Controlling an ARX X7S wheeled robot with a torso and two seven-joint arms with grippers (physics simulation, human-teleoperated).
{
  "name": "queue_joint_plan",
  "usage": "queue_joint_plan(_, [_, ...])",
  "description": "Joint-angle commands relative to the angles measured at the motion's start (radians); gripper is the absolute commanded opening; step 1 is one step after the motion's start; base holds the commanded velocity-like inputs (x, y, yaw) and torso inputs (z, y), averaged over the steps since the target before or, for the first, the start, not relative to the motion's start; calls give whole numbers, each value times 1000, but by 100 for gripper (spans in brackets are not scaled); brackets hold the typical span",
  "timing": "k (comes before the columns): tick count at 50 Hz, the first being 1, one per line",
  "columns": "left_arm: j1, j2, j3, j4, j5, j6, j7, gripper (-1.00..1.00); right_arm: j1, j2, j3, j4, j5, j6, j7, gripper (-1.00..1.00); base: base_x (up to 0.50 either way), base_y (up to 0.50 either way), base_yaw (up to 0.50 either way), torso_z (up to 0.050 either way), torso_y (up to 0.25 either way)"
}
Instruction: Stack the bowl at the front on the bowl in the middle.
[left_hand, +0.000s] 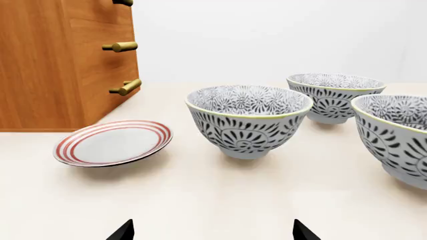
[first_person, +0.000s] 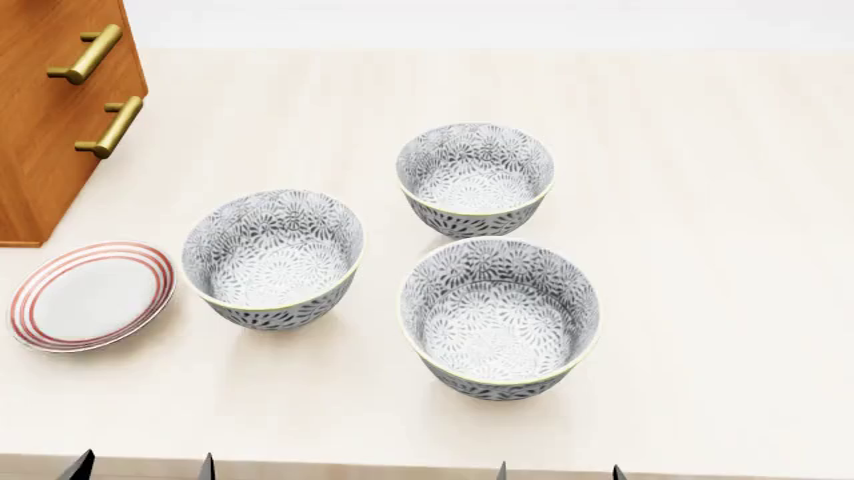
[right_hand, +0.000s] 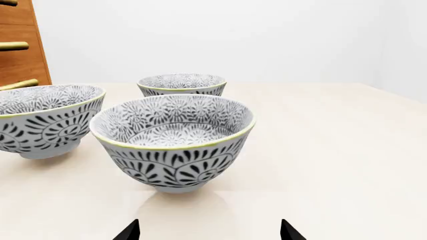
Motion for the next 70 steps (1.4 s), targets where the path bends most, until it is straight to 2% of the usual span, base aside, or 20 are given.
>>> queue_joint_plan(1, [-2, -30, 37, -8, -30, 7, -37, 100, 2, 13, -17, 9, 13, -7, 17, 100, 0, 0, 0, 0, 0])
queue_joint_plan(15, [-5, -59, 70, -1, -52, 8, -75, 100, 2, 51, -64, -12, 41, 10, 75, 100, 0, 0, 0, 0, 0])
queue_joint_plan(21, [-8, -66, 76, 57, -71, -40, -88, 100, 8, 62, -69, -52, 98, 60, 59, 100, 0, 0, 0, 0, 0])
queue_joint_plan(23, [-26, -74, 81, 133, -68, -117, -97, 100, 22, 76, -70, -139, 100, 157, 70, 100, 0, 0, 0, 0, 0])
queue_joint_plan(26, [-112, -80, 75, 253, -124, -339, -93, 100, 70, 102, -64, -280, 105, 304, 88, 100, 0, 0, 0, 0, 0])
queue_joint_plan(28, [-141, -81, 79, 278, -122, -380, -106, 100, 105, 114, -59, -309, 122, 368, 83, 100, 0, 0, 0, 0, 0])
queue_joint_plan(29, [-183, -82, 73, 319, -159, -475, -97, 100, 149, 125, -40, -341, 156, 443, 74, 100, 0, 0, 0, 0, 0])
queue_joint_plan(31, [-223, -78, 77, 332, -141, -490, -125, 100, 194, 137, -27, -367, 177, 511, 73, 100, 0, 0, 0, 0, 0])
queue_joint_plan(32, [-265, -79, 77, 353, -163, -560, -120, 100, 246, 147, -9, -404, 204, 591, 74, 100, 0, 0, 0, 0, 0])
queue_joint_plan(38, [-365, -79, 87, 399, -156, -623, -157, 100, 376, 178, -11, -501, 227, 789, 101, 100, 0, 0, 0, 0, 0])
queue_joint_plan(41, [-410, -79, 79, 419, -169, -671, -167, 100, 416, 188, -13, -520, 231, 838, 108, 100, 0, 0, 0, 0, 0])
queue_joint_plan(47, [-460, -85, 78, 459, -183, -728, -188, 100, 473, 197, -1, -526, 243, 890, 116, 100, 0, 0, 0, 0, 0])
queue_joint_plan(61, [-454, -105, 89, 473, -200, -721, -203, 100, 493, 181, 21, -501, 237, 913, 167, 100, 0, 3, 0, 0, 0])
queue_joint_plan(70, [-449, -115, 99, 462, -197, -701, -216, 100, 492, 185, -2, -495, 232, 910, 174, 100, 0, 500, 0, 0, 0])
